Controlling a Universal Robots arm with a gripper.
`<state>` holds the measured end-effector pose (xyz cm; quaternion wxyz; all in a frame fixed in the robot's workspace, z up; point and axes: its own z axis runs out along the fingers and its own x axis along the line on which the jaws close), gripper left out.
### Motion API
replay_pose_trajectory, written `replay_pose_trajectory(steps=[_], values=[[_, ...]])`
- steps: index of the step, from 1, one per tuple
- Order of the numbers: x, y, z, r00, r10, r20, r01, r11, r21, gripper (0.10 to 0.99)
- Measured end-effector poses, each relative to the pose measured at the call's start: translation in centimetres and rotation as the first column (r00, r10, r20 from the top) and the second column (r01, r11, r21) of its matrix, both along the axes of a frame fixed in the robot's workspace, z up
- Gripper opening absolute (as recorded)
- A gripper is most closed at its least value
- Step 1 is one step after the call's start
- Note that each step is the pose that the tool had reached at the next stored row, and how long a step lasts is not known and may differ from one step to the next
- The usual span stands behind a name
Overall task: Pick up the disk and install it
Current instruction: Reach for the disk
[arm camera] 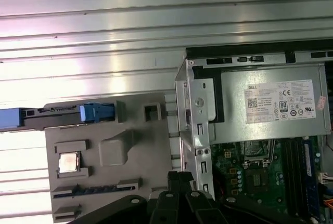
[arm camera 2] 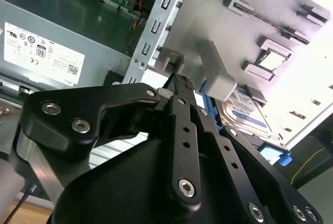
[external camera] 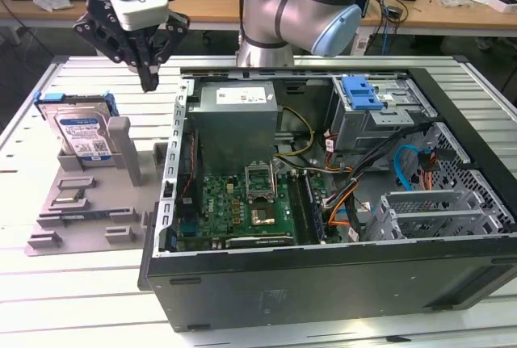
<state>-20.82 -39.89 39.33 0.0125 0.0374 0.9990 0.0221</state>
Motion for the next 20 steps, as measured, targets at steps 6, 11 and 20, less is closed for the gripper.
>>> replay_pose_trajectory(steps=[6,11,20], values=[[-1.25,0.00,0.00,1.0000,0.000,0.0000,0.000,1.0000,0.000,0.106],[-2.54,0.00,-0.01,1.0000,0.000,0.0000,0.000,1.0000,0.000,0.106],[-5.28,0.02,-0.05,1.0000,0.000,0.0000,0.000,1.0000,0.000,0.106]])
